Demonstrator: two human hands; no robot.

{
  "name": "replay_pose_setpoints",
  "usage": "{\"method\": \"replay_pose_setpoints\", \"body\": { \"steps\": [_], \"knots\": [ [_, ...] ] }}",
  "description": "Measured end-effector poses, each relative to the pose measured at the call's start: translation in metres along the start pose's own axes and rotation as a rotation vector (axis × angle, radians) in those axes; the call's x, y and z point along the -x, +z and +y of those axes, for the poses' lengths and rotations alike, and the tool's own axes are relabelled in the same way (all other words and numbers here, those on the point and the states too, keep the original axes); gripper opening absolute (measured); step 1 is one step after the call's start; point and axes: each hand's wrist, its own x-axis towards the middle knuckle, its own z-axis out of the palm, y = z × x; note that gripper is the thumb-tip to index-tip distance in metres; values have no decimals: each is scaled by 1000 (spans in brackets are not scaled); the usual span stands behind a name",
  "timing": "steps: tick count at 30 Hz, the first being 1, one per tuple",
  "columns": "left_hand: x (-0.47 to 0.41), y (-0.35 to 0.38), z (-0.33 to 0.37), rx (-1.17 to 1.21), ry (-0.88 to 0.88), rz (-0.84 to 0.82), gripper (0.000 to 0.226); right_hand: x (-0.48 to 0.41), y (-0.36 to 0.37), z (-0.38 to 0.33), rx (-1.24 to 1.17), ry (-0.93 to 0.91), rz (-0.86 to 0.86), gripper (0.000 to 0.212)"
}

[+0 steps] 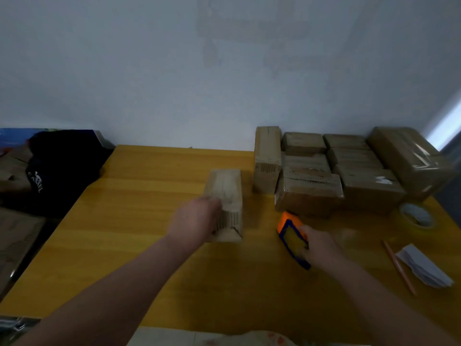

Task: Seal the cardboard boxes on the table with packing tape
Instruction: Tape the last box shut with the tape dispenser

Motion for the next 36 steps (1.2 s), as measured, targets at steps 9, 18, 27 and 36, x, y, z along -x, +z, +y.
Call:
{"method": "replay_pose_setpoints", "body": {
  "steps": [9, 18, 27, 36],
  "knots": [
    [-50, -86, 1, 169, -51, -71, 14, 3, -9, -14, 90, -102, -16, 82],
    [-61, -102, 17, 253, 17, -340, 9, 39, -41, -98, -384, -559, -190, 131],
    [-61, -87, 8, 460, -85, -360, 17, 46, -20, -104, -339, -533, -72, 114],
    [-28, -65, 14, 303, 83, 164, 20, 38, -16, -105, -589, -385, 94, 93]
  ]
}}
